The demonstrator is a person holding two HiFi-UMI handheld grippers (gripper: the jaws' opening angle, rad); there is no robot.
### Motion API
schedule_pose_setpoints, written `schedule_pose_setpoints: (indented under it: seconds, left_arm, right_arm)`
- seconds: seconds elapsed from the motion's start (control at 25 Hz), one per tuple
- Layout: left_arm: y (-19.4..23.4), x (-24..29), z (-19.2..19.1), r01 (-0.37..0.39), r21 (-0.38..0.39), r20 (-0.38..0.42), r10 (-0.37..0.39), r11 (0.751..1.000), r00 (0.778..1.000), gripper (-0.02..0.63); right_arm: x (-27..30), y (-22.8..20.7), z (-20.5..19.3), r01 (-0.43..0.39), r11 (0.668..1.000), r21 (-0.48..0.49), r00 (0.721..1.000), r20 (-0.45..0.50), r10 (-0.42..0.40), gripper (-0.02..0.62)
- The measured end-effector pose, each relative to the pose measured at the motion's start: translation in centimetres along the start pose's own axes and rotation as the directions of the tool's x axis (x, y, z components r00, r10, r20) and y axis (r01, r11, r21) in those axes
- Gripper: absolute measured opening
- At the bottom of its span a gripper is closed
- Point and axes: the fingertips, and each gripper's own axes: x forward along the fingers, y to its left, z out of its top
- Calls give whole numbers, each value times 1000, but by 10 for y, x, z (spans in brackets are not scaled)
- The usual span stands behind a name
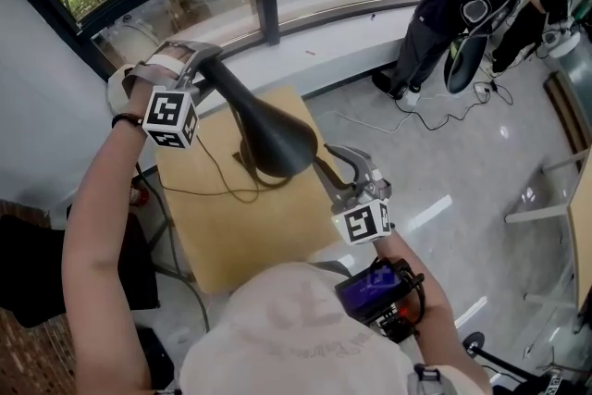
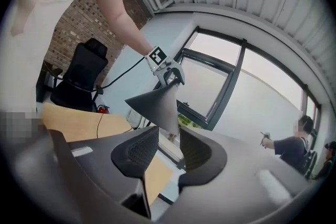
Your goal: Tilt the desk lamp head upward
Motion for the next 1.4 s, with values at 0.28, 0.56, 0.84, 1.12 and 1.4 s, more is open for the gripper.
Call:
schedule_pose_setpoints:
  seconds: [0.28,0.56,0.84,1.12,1.4]
  left_arm:
    - [-3,2,0,13,-115,38,-9,993,999,299]
    - [-4,7,-1,22,-170,47,-14,985,999,298]
    - [-9,14,-5,10,-237,38,-1,971,999,275]
    - [-10,19,-4,-16,-308,54,34,951,998,259]
    - [-15,25,-4,-32,-376,54,57,926,997,230]
  right_arm:
    - [-5,-18,26,-4,1000,-7,996,93,5,100]
    - [-7,-39,46,-57,997,-58,988,137,64,117]
    - [-12,-54,79,-74,976,-204,982,158,107,47]
    - [-12,-70,100,-82,954,-288,983,137,125,32]
    - [-9,-84,125,-93,944,-317,978,148,146,29]
